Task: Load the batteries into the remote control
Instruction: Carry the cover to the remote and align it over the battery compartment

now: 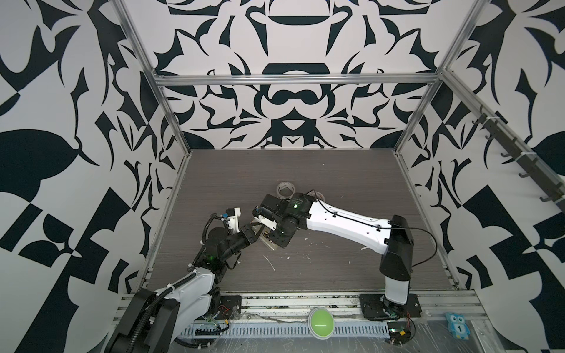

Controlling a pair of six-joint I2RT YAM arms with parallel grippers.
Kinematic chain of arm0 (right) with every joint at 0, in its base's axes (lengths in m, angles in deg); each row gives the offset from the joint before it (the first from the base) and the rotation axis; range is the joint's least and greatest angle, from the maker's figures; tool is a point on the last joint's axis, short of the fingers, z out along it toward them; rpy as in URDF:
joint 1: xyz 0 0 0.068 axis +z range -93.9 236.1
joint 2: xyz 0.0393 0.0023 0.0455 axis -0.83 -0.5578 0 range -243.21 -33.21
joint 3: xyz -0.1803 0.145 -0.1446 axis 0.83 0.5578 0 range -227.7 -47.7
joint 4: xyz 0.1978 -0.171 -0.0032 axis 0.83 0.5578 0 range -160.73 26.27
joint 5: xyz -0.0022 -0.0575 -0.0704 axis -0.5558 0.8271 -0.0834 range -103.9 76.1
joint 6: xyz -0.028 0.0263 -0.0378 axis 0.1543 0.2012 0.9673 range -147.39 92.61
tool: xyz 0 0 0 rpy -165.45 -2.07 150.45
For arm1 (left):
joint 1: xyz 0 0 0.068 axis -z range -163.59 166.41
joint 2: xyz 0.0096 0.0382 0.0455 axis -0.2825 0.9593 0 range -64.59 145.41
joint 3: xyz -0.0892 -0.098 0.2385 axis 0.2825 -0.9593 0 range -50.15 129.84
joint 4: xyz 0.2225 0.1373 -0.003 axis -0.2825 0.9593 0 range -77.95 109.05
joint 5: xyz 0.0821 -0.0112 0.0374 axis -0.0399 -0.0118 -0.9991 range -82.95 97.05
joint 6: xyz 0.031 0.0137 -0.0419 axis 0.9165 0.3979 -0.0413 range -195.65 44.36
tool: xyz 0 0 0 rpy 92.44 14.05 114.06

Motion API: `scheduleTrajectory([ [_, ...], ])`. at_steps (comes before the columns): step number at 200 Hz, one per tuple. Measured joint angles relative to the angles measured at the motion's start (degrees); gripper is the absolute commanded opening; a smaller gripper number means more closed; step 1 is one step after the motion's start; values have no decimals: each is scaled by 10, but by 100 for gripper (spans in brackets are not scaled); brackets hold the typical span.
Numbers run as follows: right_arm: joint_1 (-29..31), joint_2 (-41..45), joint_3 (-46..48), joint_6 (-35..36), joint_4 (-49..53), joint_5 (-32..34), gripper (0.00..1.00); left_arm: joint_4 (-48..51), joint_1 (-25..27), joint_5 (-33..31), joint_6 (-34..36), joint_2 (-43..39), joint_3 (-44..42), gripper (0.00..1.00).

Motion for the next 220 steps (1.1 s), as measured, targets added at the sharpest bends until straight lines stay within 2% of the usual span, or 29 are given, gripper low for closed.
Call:
scheduleTrajectory([
  [42,1,-29,-24,14,14,-1,0,-10,0,-1,-4,0,-1,0],
  [220,3,-50,-27,8,-4,-32,2,-18,0,-1,-12,-22,-8,0],
])
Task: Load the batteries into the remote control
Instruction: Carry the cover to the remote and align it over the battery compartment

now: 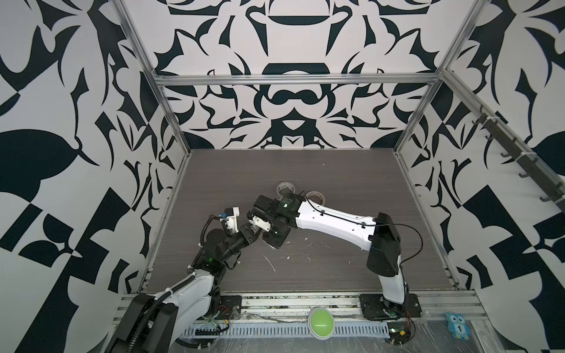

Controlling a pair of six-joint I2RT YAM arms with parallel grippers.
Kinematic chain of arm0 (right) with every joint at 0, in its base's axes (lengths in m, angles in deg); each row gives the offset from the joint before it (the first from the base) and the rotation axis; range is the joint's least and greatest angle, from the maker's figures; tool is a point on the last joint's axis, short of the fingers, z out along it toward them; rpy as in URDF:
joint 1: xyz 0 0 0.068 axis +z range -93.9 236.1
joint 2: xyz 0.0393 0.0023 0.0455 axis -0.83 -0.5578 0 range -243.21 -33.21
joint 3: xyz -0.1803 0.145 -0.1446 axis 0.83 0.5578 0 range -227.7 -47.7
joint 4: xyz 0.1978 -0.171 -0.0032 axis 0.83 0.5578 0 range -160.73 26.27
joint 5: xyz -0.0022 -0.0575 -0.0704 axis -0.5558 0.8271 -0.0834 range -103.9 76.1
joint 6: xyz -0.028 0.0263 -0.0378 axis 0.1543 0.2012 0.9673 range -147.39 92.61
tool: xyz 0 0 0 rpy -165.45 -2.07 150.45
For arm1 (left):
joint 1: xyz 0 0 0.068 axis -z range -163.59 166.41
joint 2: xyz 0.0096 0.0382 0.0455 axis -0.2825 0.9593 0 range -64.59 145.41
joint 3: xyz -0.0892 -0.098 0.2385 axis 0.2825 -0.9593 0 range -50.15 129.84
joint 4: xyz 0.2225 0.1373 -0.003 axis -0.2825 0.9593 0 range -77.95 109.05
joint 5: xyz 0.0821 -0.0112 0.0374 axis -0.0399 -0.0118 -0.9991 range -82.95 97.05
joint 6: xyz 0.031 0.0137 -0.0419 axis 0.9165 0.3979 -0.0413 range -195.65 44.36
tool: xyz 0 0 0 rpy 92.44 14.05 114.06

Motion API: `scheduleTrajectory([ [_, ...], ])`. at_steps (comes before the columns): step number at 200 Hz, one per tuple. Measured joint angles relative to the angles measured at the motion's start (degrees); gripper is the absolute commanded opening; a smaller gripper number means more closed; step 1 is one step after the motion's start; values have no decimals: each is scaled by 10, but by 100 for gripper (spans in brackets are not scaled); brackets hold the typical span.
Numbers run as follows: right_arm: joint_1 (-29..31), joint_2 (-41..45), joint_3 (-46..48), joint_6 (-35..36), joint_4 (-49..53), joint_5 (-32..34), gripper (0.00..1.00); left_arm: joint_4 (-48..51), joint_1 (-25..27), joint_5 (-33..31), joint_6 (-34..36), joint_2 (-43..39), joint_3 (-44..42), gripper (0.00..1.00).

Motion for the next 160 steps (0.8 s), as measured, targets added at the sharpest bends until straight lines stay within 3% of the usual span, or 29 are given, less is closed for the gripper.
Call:
scheduleTrajectory([
  [160,0,-10,-20,-11,-2,0,4,1,0,-2,-2,-20,-10,0],
])
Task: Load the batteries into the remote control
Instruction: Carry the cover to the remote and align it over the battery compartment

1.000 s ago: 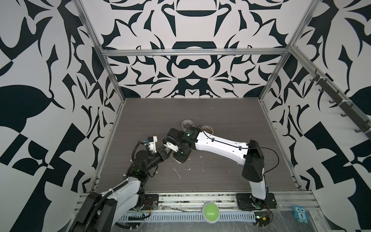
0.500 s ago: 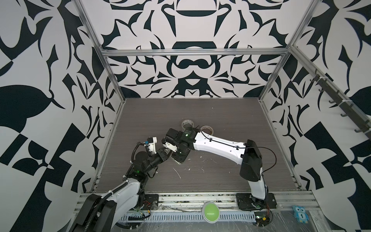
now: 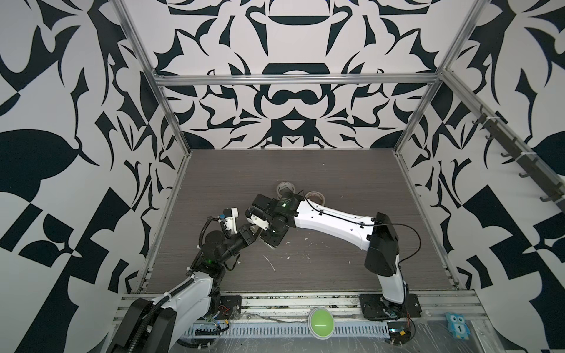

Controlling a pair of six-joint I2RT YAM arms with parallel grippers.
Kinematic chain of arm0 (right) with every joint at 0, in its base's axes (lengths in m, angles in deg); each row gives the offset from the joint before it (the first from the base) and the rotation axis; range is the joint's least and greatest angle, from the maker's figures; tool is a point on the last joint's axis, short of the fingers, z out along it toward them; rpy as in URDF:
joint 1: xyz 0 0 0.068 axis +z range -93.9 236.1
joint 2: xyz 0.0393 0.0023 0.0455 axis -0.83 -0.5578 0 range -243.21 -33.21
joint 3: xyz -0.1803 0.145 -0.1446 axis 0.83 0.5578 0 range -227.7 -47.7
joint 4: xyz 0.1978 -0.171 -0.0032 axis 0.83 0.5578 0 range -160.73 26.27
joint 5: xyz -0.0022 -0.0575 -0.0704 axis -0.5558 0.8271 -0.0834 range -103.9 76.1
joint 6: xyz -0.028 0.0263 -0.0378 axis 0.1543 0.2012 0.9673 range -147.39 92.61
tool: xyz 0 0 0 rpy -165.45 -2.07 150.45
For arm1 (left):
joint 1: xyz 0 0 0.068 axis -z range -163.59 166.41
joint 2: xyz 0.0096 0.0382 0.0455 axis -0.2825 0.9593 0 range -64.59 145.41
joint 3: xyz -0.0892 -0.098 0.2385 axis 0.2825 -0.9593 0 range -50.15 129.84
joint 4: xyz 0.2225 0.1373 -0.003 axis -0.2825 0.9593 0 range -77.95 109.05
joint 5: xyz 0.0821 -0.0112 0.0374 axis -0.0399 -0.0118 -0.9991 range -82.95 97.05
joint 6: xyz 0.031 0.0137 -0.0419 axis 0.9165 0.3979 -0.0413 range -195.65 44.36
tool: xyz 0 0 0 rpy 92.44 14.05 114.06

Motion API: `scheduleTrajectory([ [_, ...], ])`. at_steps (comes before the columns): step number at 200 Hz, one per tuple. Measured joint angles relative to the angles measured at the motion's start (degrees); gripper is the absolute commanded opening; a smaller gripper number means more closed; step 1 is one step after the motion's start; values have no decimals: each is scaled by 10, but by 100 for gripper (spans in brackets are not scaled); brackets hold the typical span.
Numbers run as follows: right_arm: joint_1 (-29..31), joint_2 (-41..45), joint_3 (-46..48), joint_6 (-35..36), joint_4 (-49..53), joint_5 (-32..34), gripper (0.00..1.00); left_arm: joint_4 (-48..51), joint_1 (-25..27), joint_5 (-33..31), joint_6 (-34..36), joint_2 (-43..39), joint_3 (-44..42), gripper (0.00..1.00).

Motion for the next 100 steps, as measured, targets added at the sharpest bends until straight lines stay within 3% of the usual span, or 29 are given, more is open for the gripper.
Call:
scheduleTrajectory([
  [64,0,-21,-16,-2,9,1,5,11,-1,-7,1,-1,-6,0],
  [100,0,-26,-26,-3,16,0,10,15,-1,-9,2,-7,-6,0],
])
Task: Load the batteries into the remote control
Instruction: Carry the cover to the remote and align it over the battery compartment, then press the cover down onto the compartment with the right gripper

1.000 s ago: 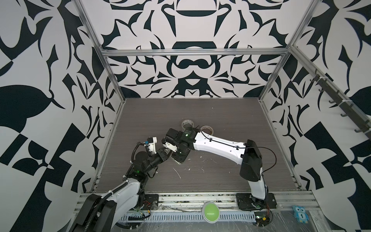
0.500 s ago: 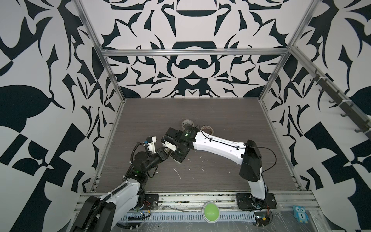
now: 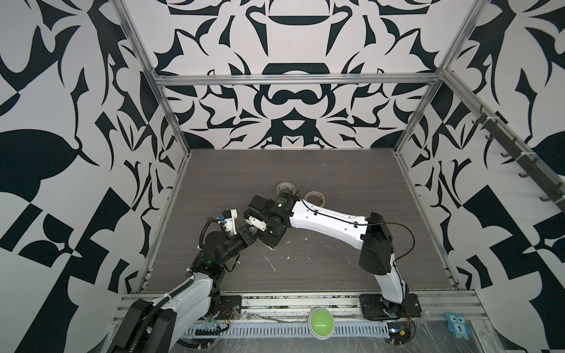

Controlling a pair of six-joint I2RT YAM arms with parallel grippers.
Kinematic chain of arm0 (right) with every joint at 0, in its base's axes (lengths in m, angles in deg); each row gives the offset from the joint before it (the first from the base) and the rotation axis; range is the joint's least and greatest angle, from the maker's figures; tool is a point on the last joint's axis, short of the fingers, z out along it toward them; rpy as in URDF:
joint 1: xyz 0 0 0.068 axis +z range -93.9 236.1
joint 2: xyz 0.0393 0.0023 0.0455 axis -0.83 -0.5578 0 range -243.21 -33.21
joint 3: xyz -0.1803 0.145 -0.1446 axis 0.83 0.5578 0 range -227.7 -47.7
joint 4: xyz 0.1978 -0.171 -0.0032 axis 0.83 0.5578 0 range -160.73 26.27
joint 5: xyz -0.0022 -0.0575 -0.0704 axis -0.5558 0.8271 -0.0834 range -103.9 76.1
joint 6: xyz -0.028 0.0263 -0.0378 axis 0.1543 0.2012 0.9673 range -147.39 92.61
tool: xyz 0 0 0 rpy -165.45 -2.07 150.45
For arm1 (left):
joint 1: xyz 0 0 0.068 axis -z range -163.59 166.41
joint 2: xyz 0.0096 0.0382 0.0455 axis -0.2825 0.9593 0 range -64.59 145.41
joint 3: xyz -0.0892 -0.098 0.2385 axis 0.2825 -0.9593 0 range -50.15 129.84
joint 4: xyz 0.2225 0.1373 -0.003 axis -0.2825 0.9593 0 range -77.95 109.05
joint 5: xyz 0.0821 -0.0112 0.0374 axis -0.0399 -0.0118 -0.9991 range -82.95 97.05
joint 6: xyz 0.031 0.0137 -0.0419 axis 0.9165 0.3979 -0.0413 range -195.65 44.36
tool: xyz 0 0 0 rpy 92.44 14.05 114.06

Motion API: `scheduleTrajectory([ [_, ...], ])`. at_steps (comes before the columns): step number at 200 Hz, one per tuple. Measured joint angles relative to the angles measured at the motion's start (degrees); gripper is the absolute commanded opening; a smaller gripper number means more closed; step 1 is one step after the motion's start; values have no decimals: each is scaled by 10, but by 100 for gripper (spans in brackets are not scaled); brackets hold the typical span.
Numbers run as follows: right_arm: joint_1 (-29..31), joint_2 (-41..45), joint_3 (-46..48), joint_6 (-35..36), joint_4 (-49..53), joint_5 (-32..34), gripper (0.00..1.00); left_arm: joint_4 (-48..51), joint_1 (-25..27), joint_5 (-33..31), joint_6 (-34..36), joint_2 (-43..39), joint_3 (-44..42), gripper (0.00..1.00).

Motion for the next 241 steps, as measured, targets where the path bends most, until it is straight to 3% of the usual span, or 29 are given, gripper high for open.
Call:
scheduleTrajectory([
  [241,3,1,-8,-16,4,8,38,-15,0,3,-13,-3,0,0],
])
